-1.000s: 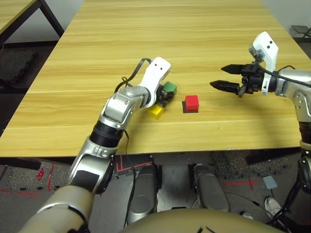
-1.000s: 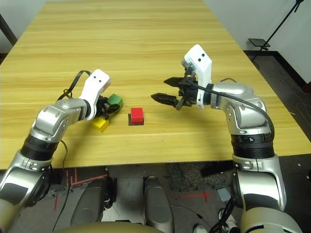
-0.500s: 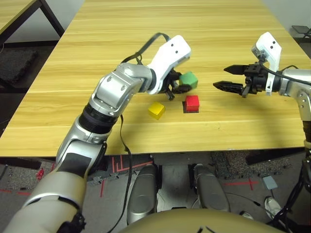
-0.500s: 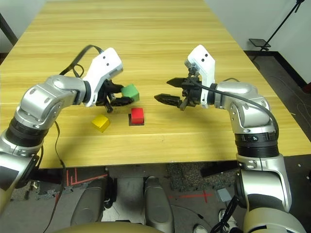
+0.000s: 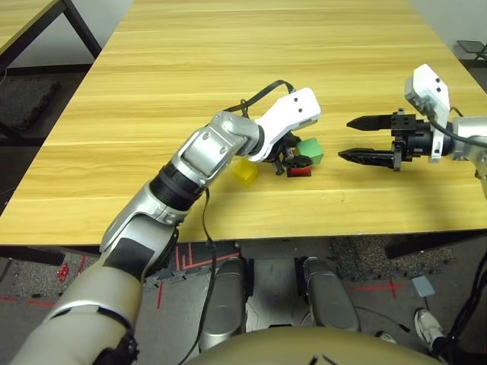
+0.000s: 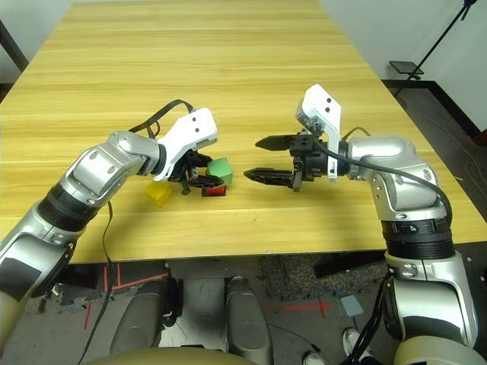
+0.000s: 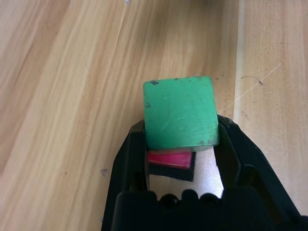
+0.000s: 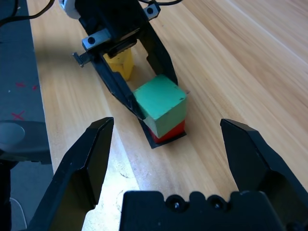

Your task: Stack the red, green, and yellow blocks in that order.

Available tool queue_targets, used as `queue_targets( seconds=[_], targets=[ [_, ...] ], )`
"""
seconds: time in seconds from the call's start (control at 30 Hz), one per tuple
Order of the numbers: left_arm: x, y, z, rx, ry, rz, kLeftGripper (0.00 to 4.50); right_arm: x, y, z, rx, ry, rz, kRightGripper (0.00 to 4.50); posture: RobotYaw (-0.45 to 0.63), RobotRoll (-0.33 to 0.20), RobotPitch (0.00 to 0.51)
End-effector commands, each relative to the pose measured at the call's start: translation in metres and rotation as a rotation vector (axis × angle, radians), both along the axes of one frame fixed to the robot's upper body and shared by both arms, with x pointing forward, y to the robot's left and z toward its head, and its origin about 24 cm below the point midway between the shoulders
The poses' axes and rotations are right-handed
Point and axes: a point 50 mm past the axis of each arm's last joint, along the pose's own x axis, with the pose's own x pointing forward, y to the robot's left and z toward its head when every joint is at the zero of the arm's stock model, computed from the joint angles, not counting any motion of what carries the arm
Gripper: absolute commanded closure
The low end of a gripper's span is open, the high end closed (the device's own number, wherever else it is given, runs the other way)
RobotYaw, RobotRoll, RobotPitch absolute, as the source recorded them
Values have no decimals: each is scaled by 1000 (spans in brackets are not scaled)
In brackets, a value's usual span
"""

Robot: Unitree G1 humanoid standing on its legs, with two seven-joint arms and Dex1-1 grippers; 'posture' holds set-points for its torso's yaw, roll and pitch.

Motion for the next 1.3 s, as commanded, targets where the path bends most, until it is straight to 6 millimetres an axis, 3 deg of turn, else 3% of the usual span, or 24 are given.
queue_targets(
  seconds=[0.03,0.53,0.87,1.3],
  targets=[
    [3,-3,2,12,-19,-27,2475,-4,-2,2,3,-2,7,0,158,-68,123],
    [5,4,18,2,-5,-91,2475,-3,-3,-2,5,10,-19,0,168,-75,120],
    [16,4,13,-6,-13,-85,2475,-1,-3,-1,6,8,-28,0,165,-79,118],
    [15,8,12,2,-3,-99,2475,0,-3,-3,6,11,-49,0,163,-81,119]
  ],
)
